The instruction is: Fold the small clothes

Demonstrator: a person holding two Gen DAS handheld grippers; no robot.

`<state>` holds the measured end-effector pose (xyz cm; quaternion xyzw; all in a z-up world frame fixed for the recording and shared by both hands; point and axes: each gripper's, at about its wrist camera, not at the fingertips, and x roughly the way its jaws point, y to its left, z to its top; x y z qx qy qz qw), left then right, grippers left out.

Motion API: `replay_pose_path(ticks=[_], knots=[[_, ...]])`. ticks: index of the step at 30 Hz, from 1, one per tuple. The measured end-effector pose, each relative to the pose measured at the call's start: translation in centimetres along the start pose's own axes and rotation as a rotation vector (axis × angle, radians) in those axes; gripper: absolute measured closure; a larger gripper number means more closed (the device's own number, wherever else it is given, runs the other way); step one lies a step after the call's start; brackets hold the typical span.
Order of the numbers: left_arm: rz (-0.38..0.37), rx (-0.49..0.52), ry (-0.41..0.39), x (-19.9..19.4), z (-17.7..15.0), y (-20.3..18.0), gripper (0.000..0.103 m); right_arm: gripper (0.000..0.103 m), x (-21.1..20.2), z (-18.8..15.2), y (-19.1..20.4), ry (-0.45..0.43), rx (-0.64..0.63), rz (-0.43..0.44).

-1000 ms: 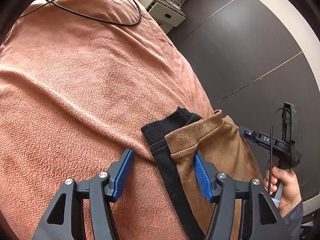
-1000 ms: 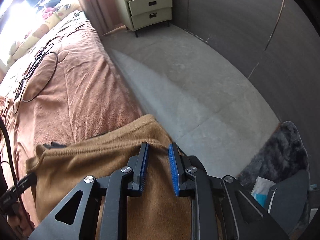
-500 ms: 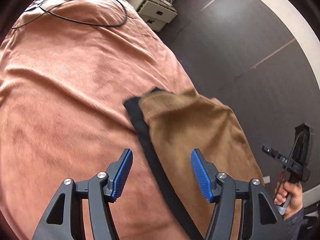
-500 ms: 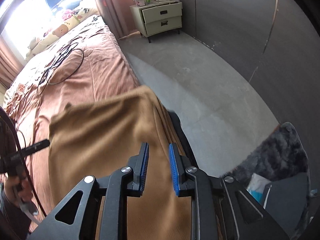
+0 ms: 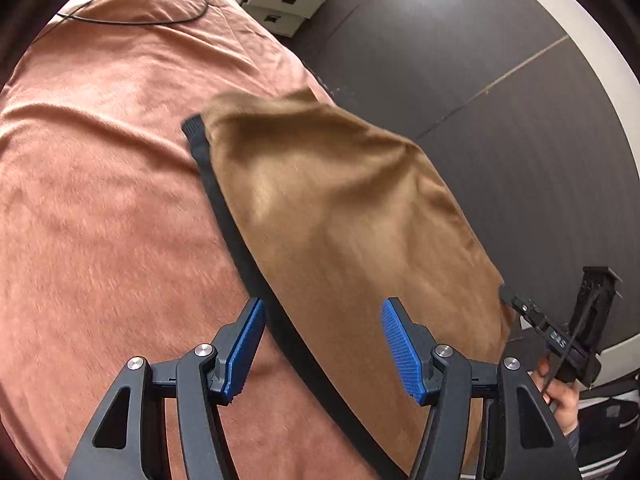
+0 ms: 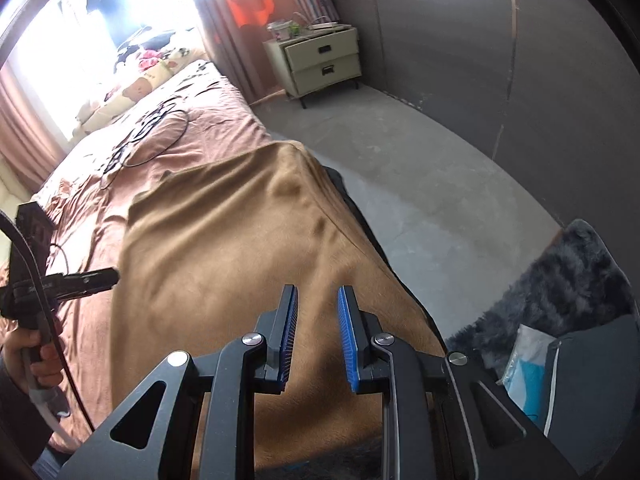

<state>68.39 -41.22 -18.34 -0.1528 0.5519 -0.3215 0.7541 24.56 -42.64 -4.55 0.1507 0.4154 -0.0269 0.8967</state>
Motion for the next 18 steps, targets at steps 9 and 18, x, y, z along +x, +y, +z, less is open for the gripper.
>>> replay_pose_path(ticks=[9,18], knots=[[0.021,0.042,0.049,0.9,-2.6,-2.2,0.041,0.086,-0.3,-3.1,-4.2,-0.064,0.214,-0.113],[0.037,0.056,0.096,1.0,-5.5,-3.5,0.041,0.086,-3.6,-6.6,-4.5,-0.102,0.264,-0.077]])
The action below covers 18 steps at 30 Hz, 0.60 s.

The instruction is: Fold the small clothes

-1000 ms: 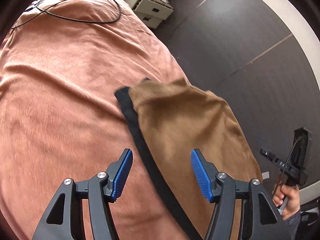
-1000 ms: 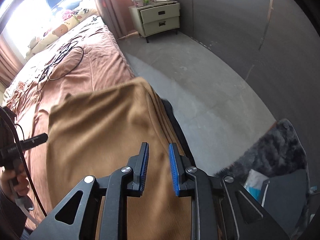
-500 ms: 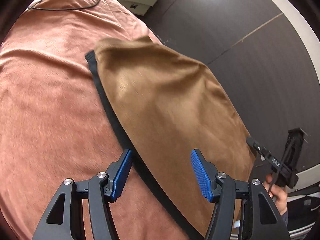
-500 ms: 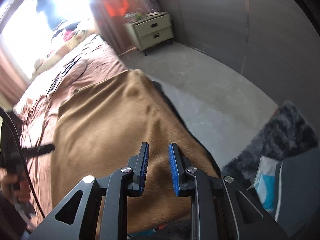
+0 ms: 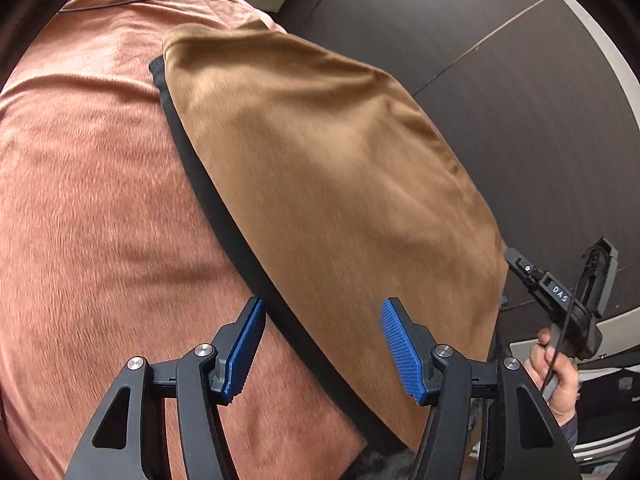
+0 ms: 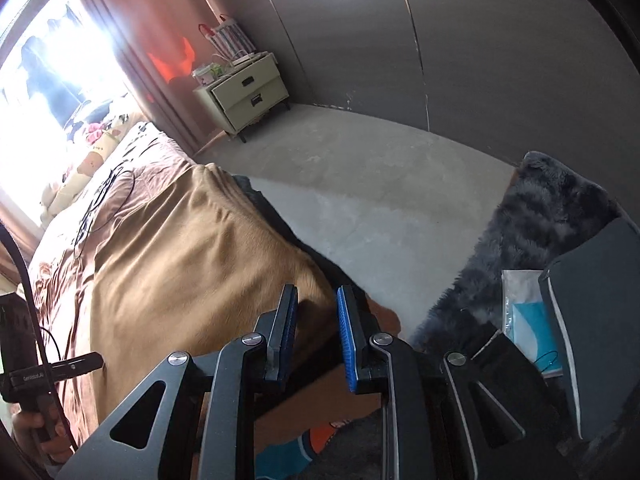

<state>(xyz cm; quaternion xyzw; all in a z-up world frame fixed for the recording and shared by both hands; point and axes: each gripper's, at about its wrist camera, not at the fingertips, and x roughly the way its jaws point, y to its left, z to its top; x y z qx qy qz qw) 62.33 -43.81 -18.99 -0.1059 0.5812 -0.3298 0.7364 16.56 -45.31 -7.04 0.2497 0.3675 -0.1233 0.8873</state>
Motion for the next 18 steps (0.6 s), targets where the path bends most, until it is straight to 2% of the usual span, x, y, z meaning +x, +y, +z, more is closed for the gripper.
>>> replay_pose_path(ticks=[7,11,18], knots=[[0.012,0.033,0.048,-0.1,-2.7,-1.7,0.041,0.086,-0.2,-1.9,-0.4,0.095,0.019,-0.119],[0.021,0.062,0.059,-1.0,-4.1,-2.8,0.041,0.086,-2.4,-3.8,-0.5,0.078,0.033,-0.082],[0.037,0.087,0.023,-3.9,-5.8,-4.2,0.041,0.085,-8.2,-6.8,0.9,0.002,-0.036,-0.071]])
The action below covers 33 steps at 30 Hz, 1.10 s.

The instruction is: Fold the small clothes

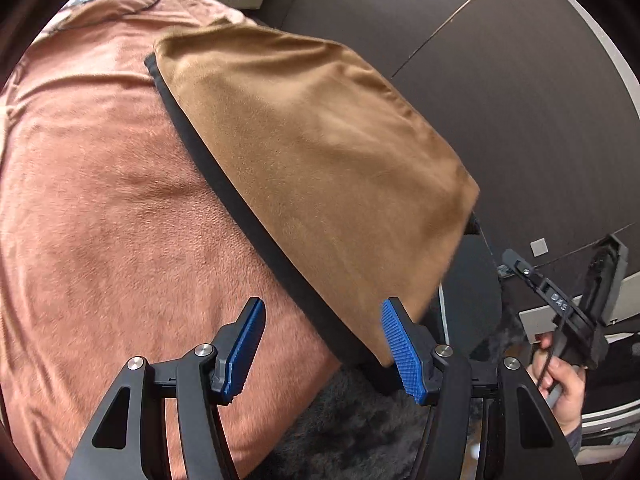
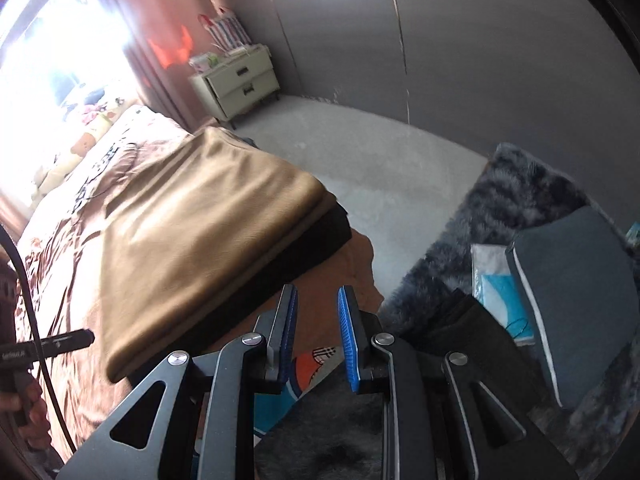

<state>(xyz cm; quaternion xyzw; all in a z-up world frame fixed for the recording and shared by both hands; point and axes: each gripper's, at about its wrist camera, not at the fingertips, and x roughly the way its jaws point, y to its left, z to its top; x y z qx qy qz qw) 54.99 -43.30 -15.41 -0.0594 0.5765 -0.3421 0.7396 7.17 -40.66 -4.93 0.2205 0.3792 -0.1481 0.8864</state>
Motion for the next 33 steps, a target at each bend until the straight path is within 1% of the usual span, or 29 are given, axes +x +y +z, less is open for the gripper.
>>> replay_pose_path(ticks=[3,4,6,7,8,9,10,11,12,14,17,22,28,33], knots=[[0.002,0.014,-0.022,-1.5,-0.4,-0.8,0.041,0.085,-2.5,-1.1,1.0,-0.022,-0.028,-0.004],[0.002,0.014,-0.031,-2.1,-0.6,-1.0,0.040,0.081,-3.3,-1.4,1.4,-0.029,-0.041,-0.012],[0.000,0.014,-0.060,-3.5,-0.9,-1.2,0.038,0.066,-4.8,-1.9,2.2,-0.045,-0.064,-0.038],[0.005,0.014,-0.077,-4.2,-1.0,-1.3,0.032,0.049,-5.6,-2.2,2.6,-0.056,-0.077,-0.050],[0.009,0.018,-0.096,-5.1,-1.2,-1.4,0.020,0.032,-6.3,-2.4,3.2,-0.068,-0.087,-0.061],[0.014,0.022,-0.114,-5.9,-1.5,-1.4,0.014,0.025,-7.2,-2.7,3.8,-0.082,-0.093,-0.063],[0.016,0.029,-0.136,-6.7,-1.7,-1.5,0.006,0.016,-8.1,-3.0,4.3,-0.092,-0.093,-0.063],[0.015,0.046,-0.159,-7.6,-2.0,-1.7,0.001,0.012,-8.8,-3.2,4.7,-0.098,-0.093,-0.067],[0.020,0.067,-0.177,-8.3,-2.2,-2.1,0.000,0.010,-9.3,-3.6,5.1,-0.097,-0.096,-0.071],[0.030,0.088,-0.194,-9.6,-2.6,-2.5,0.000,0.000,-10.3,-4.3,5.9,-0.098,-0.102,-0.070],[0.005,0.085,-0.213,-11.7,-3.2,-2.4,0.000,0.000,-11.4,-5.0,6.6,-0.116,-0.107,-0.070],[-0.007,0.093,-0.246,-14.8,-4.8,-2.2,0.000,0.000,-14.3,-5.7,7.5,-0.142,-0.089,-0.048],[-0.004,0.103,-0.290,-18.8,-7.7,-1.6,0.000,0.000,-17.2,-8.0,9.3,-0.162,-0.111,-0.026],[0.025,0.125,-0.336,-22.8,-10.5,-1.1,0.000,0.000,-19.8,-9.8,11.0,-0.180,-0.127,-0.005]])
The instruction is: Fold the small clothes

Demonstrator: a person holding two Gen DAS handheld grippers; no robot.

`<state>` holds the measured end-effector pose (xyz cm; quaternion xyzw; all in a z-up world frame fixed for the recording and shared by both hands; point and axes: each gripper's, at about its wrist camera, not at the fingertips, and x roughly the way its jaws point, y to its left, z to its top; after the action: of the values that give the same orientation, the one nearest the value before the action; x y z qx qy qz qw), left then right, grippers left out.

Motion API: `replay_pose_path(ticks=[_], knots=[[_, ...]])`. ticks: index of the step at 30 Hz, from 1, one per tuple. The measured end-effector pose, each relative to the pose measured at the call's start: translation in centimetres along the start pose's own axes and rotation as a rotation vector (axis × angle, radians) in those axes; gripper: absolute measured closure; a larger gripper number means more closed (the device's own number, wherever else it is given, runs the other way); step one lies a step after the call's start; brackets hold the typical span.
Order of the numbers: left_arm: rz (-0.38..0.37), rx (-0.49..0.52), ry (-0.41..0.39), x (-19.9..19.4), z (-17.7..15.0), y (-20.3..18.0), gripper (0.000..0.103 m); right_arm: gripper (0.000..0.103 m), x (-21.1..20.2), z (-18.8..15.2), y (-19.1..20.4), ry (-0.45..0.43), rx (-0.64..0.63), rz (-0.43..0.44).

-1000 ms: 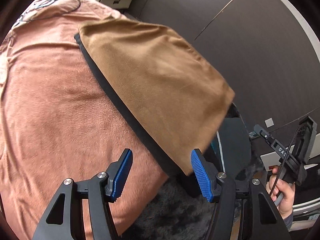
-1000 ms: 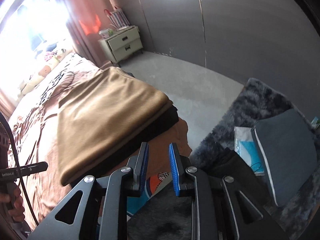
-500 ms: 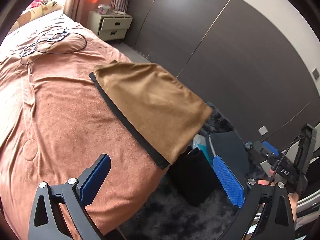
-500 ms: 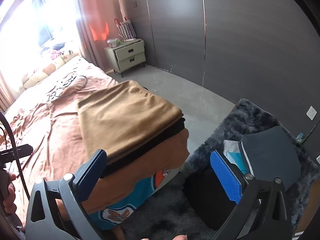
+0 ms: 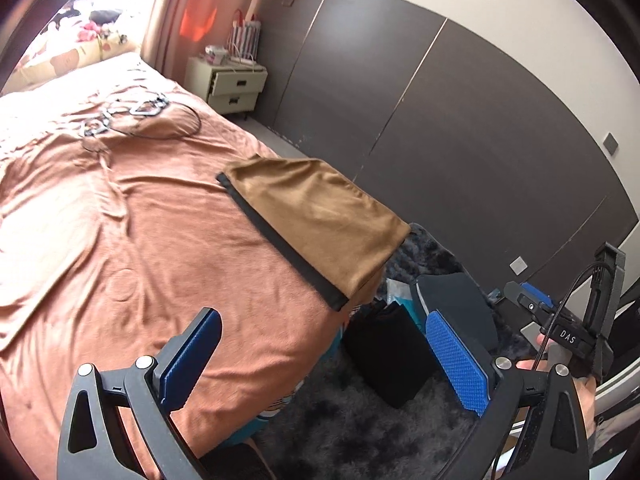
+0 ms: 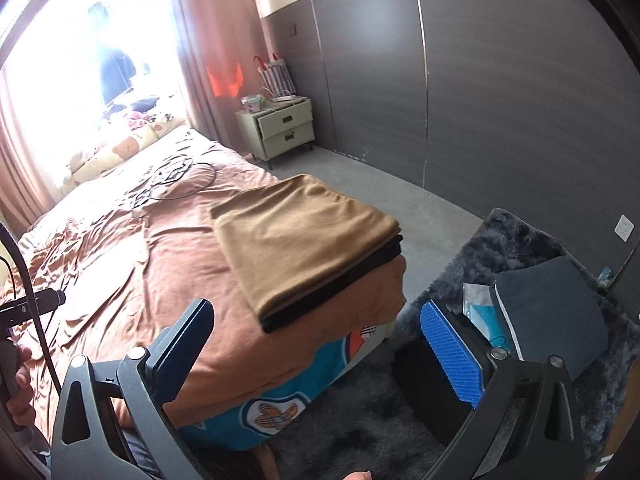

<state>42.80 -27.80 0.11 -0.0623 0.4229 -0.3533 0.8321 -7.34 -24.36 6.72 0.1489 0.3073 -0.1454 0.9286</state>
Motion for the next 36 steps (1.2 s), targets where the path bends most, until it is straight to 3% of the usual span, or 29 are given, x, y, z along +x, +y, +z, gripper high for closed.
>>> replay_pose_path(ticks=[12,36], knots=[[0.094,-0.026,-0.142,-9.6,-4.0,2.4,0.000,0.000,-6.5,-3.0,4.4,-0.068,-0.108,0.068],[0.318,-0.048,-0.340,-20.9,-16.8,1.7,0.000,0.000,-12.1,-10.0,7.6,-0.160,-0.235,0.209]])
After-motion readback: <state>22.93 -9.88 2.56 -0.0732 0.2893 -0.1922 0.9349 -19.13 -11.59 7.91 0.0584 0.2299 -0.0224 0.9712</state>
